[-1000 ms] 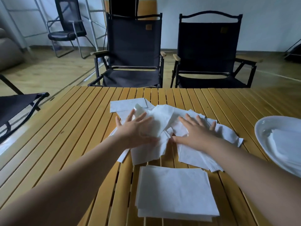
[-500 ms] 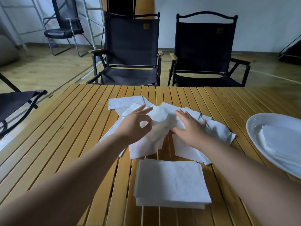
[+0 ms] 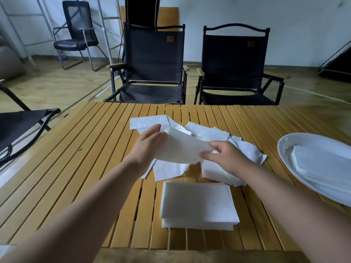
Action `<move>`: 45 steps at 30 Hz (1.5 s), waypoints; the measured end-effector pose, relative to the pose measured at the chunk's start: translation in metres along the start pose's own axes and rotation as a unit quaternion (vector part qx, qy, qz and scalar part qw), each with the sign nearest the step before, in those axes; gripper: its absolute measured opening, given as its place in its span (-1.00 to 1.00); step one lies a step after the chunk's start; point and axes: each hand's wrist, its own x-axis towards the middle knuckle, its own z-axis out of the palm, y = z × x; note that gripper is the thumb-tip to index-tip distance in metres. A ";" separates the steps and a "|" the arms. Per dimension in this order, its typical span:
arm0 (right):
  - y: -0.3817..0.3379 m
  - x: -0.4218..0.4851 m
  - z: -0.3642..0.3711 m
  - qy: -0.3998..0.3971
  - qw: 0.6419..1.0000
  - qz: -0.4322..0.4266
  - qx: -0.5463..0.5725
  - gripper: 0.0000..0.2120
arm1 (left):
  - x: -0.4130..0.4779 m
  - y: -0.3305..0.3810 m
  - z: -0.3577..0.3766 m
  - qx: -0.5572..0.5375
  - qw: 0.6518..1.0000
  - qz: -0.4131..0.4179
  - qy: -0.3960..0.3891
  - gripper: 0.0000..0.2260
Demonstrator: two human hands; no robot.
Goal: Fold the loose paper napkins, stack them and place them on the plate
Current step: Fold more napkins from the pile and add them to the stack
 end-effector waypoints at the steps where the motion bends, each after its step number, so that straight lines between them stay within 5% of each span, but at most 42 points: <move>1: 0.000 -0.005 -0.002 0.014 0.999 0.010 0.031 -0.84 | -0.003 0.000 0.001 -0.007 1.000 -0.019 0.014 -0.73; 8: -0.020 -0.034 -0.008 0.063 0.985 0.096 0.125 -0.90 | -0.028 0.005 0.017 0.037 0.992 -0.099 0.071 -0.87; 15: -0.035 -0.067 -0.005 0.097 0.979 0.178 0.029 -0.67 | -0.052 0.011 0.029 0.071 0.991 -0.090 0.065 -0.89; 26: -0.034 -0.100 0.010 0.099 0.972 0.205 -0.056 -0.70 | -0.074 -0.003 0.021 0.242 0.961 -0.135 -0.019 -0.89; 36: -0.032 -0.101 0.001 0.058 0.969 0.181 -0.159 -0.67 | -0.065 -0.005 0.008 0.272 0.933 -0.203 -0.123 -0.91; 45: -0.030 -0.100 -0.001 -0.050 0.950 0.227 -0.210 -0.89 | -0.060 -0.012 0.008 0.358 0.898 -0.200 -0.160 -0.82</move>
